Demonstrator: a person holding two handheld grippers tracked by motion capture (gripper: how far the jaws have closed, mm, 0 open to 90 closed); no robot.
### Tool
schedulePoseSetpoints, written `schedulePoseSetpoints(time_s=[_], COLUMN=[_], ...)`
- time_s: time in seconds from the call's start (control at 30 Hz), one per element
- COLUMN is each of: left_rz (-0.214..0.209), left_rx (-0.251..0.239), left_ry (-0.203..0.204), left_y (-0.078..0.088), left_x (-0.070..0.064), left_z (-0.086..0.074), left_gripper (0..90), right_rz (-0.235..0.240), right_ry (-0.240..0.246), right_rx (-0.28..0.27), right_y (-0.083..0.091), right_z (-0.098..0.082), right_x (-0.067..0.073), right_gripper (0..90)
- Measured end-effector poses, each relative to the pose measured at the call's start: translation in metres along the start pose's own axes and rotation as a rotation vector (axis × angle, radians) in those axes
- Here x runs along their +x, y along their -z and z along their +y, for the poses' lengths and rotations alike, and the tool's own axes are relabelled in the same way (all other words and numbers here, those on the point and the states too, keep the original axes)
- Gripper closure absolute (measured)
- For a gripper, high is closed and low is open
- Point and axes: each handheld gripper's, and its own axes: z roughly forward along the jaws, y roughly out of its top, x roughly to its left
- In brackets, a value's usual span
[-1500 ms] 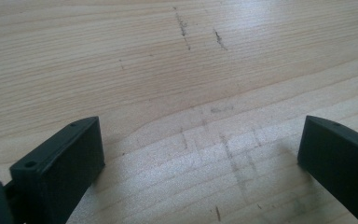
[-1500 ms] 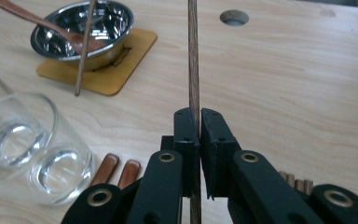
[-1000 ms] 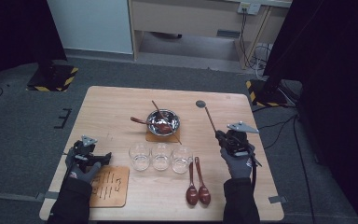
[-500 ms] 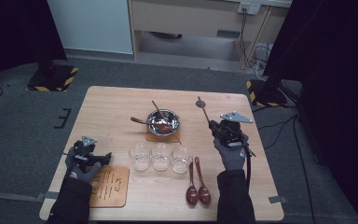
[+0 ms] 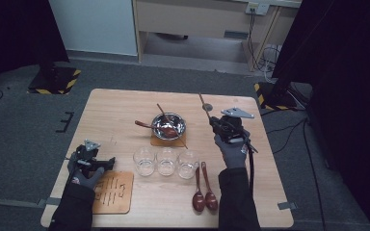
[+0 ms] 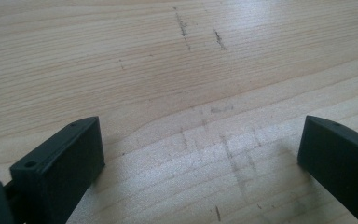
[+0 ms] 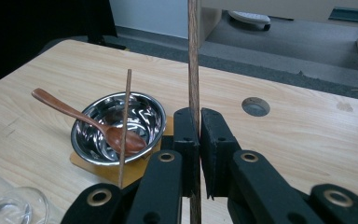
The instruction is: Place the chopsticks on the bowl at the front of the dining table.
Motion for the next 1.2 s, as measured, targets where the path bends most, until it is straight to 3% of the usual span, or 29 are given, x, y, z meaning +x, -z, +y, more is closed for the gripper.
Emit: schedulePoseSetpoints(time_s=[1.2], left_rz=[0.000], left_rx=[0.000], left_ry=[0.000], left_y=[0.000], left_x=[0.000], left_z=[0.000], left_gripper=[0.0], right_rz=[0.030], right_ry=[0.024], right_rx=[-0.006], right_y=[-0.059], right_z=[0.027], right_x=[0.025], right_gripper=[85.5])
